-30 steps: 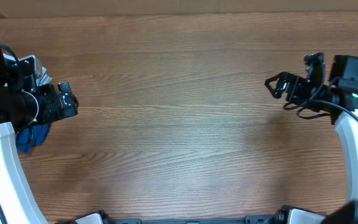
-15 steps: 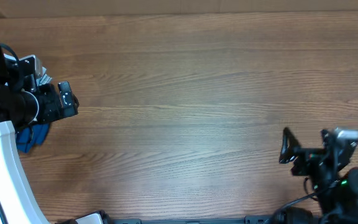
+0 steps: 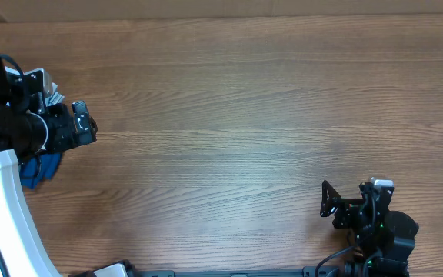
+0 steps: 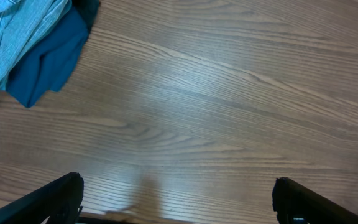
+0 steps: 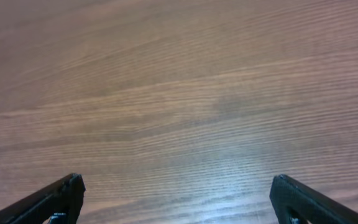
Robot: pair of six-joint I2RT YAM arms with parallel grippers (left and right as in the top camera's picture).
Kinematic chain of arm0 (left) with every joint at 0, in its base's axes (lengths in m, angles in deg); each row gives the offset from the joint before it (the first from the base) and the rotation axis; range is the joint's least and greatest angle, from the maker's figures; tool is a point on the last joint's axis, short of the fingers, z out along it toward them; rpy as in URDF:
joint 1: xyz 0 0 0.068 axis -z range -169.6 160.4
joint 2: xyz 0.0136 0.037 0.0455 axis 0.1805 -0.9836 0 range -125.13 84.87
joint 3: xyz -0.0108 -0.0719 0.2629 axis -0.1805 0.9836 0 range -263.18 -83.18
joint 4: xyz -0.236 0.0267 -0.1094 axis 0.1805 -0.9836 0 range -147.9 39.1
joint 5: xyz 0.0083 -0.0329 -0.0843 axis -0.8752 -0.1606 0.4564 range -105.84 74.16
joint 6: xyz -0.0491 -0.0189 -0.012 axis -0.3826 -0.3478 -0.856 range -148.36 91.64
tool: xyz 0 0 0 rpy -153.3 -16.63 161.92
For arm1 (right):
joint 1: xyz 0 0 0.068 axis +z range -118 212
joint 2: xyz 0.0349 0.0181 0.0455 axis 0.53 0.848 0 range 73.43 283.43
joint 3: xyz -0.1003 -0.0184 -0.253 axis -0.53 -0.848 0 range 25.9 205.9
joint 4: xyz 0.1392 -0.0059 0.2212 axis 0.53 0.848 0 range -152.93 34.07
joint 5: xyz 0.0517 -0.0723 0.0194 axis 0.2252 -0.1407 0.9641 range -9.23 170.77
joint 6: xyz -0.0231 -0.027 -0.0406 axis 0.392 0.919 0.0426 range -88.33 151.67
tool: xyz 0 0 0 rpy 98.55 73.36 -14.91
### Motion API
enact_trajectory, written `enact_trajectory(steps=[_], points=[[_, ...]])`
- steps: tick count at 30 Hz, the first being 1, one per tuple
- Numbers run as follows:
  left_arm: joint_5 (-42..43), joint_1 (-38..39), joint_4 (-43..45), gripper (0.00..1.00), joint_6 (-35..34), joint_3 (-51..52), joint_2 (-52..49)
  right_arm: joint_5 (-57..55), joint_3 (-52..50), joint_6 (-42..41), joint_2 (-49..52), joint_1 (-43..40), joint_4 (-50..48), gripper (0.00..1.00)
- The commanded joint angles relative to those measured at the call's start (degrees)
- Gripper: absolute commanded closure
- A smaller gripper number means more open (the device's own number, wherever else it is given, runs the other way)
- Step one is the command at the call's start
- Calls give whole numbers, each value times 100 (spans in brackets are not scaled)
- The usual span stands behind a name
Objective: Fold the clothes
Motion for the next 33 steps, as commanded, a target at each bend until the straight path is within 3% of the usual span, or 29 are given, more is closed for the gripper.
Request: enact_trajectory(steps=[1, 17, 20, 22, 24, 29, 33], points=[[-17, 11, 4, 0, -63, 24, 7, 44, -98, -35, -74, 33, -17, 0], [-33, 114, 4, 0, -63, 24, 63, 35, -98, -33, -74, 33, -17, 0], [-822, 444, 81, 0, 22, 33, 341, 35, -98, -33, -74, 33, -17, 0], [-1008, 1266, 1947, 0, 579, 601, 1016, 35, -98, -33, -74, 33, -17, 0], [-540, 1399, 3670, 0, 981, 1740, 1755, 35, -98, -33, -74, 33, -17, 0], [-271, 1403, 6170, 0, 988, 5051, 3606, 35, -98, -33, -74, 33, -20, 0], [122, 1403, 7514, 0, 990, 7197, 5056, 35, -98, -33, -74, 33, -20, 0]])
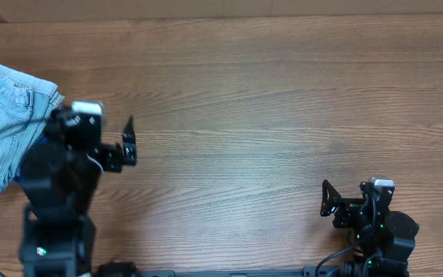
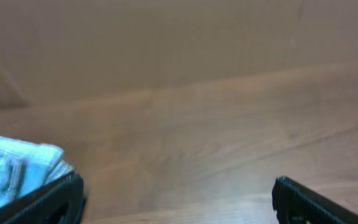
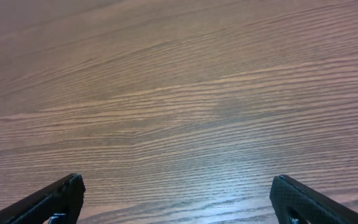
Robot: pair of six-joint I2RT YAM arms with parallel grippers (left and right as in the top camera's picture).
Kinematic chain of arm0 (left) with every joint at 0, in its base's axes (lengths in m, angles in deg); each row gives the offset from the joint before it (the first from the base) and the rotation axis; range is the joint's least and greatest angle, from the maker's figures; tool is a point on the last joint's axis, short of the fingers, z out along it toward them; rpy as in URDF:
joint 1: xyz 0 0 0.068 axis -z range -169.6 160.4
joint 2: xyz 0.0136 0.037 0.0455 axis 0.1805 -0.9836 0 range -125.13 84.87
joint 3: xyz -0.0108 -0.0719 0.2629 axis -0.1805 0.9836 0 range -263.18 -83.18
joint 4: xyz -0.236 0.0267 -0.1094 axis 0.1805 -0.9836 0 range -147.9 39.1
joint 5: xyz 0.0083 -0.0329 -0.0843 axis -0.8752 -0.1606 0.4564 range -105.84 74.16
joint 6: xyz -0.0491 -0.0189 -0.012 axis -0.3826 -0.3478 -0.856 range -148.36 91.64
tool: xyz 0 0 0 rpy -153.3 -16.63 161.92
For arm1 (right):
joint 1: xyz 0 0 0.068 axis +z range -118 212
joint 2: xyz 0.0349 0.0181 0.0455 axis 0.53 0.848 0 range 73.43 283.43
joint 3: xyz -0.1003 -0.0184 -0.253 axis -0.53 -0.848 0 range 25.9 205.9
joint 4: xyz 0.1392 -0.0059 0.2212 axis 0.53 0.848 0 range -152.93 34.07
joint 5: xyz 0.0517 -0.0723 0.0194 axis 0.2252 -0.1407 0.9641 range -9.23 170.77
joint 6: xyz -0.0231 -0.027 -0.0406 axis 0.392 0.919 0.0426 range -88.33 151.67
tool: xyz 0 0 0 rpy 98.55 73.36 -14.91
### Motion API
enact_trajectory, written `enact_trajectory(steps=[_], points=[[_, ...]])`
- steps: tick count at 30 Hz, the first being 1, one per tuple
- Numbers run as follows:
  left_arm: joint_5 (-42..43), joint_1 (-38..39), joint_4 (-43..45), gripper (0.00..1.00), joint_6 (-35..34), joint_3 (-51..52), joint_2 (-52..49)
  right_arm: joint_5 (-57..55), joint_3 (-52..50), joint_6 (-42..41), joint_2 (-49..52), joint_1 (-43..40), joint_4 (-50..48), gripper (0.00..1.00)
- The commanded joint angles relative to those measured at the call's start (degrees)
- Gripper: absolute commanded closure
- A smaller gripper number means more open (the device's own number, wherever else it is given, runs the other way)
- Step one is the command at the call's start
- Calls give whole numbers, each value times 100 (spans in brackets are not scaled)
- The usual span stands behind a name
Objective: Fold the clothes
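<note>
A pile of light blue denim (image 1: 6,123) lies at the table's left edge; in the left wrist view the denim (image 2: 14,168) shows blurred at the lower left. My left gripper (image 1: 128,142) stands open just right of the pile, holding nothing; its fingers (image 2: 48,202) frame bare wood. My right gripper (image 1: 328,201) rests open at the near right, its fingertips (image 3: 303,199) wide apart over bare table. No blue cloth shows.
Wooden table (image 1: 268,100) stretches across the whole overhead view. A tan wall or board (image 2: 166,37) stands beyond the table's far edge in the left wrist view. The left arm's body (image 1: 56,200) stands at the near left.
My left arm has swung from the far left edge, where it covered the clothes, to just right of the pile. The denim now lies uncovered. The right arm has not moved.
</note>
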Motion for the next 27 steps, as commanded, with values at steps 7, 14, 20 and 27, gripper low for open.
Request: enact_trajectory(steps=[7, 14, 20, 27], points=[[538, 98, 680, 0, 105, 3018, 2859, 39, -98, -26, -57, 33, -9, 0], [579, 131, 780, 0, 59, 4172, 4103, 42, -98, -26, -57, 33, -9, 0], [577, 236, 1071, 0, -26, 4352, 4092, 39, -98, -26, -57, 33, -7, 0], [579, 236, 1071, 0, -24, 4352, 4092, 39, -98, -26, -57, 33, -7, 0]])
